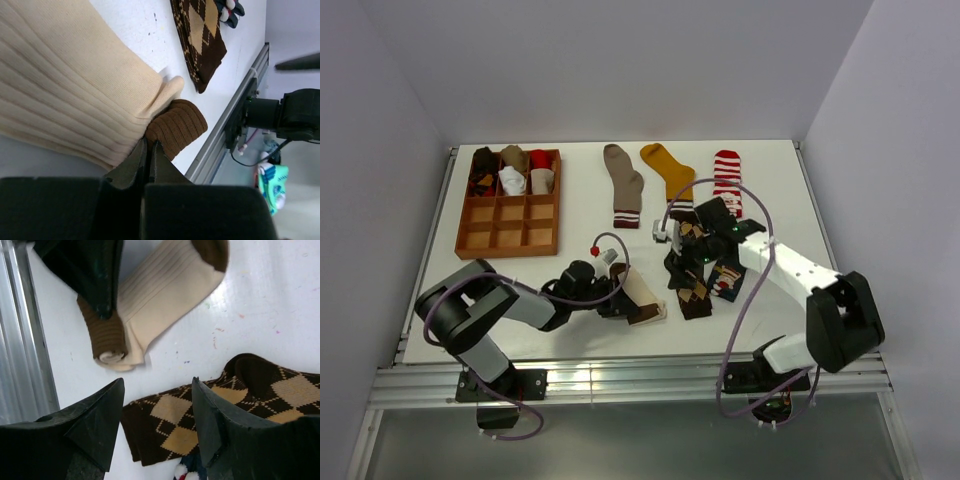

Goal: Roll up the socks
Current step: Roll the sock at the center of the board.

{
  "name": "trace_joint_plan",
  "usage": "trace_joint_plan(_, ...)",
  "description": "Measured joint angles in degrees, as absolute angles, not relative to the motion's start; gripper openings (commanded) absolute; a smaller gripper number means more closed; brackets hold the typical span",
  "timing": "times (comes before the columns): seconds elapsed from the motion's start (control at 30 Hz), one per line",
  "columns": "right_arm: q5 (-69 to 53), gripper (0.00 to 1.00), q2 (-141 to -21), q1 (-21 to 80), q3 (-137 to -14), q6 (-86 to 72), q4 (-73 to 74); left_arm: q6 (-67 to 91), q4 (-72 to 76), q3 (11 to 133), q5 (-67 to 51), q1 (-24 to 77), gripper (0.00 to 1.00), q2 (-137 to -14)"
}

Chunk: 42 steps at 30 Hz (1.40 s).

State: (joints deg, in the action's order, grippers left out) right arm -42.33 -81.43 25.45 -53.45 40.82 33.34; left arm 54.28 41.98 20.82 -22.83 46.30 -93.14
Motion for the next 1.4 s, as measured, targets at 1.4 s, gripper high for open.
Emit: trace_joint_plan(1.4, -8.3, 0.4, -73.0, 63.3, -24.4, 55.0, -4.5, 55.2, 26.9, 31.1, -45.8, 36.0, 0.0, -103.2)
